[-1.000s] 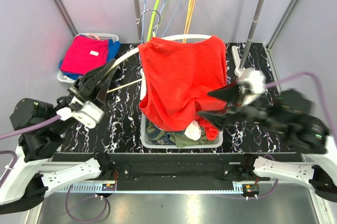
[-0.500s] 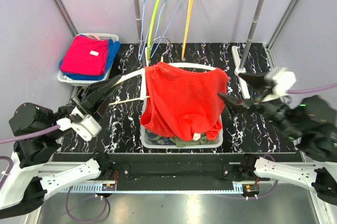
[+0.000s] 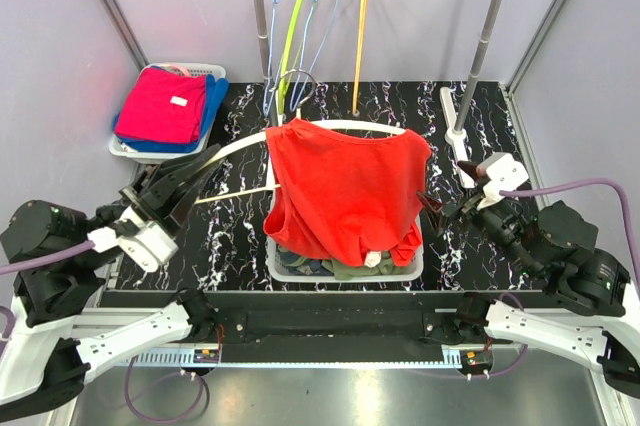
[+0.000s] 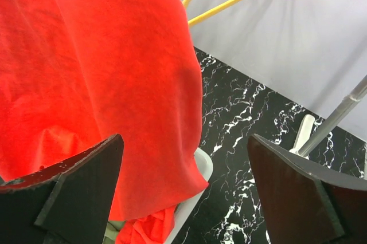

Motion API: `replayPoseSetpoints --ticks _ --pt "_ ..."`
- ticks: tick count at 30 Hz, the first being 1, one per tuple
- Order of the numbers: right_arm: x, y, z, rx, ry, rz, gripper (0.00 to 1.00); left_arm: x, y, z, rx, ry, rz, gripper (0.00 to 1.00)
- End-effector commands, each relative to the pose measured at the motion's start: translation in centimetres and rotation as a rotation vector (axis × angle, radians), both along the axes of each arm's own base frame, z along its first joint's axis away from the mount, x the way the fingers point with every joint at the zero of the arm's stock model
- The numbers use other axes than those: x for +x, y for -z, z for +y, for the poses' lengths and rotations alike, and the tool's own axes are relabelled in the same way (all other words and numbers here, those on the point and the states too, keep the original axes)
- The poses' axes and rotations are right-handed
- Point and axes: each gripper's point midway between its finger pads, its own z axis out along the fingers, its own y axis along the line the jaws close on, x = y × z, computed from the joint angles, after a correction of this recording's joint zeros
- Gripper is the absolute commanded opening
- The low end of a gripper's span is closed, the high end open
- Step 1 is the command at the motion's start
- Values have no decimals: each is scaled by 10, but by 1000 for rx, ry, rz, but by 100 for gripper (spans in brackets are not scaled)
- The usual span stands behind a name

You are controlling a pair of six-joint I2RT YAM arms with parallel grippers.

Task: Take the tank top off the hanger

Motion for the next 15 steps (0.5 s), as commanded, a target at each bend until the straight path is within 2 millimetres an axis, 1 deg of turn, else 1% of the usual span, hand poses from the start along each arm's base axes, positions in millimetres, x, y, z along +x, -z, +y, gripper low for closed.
replayPoseSetpoints --ticks 1,2,5,8,10,11,12,15 --pt "5 6 17 -9 -26 7 93 -27 -53 27 -156 27 -98 0" --pt "6 12 26 -26 -50 19 89 -27 -54 28 -160 27 -92 0" --pt "8 15 42 -40 -87 30 82 -30 -57 29 -163 37 -89 0" --pt "9 7 48 -33 -100 11 81 -32 -57 30 -160 45 -80 0" --pt "9 1 50 -21 -108 -1 77 -33 -56 30 -158 43 -78 0" --pt "8 -3 50 -14 -115 -7 74 -32 -56 31 -159 39 -77 0" --pt "8 -5 50 -12 -117 -8 65 -32 -55 31 -156 37 -76 0" --pt "6 -8 50 6 -124 -6 47 -30 -52 31 -155 27 -75 0"
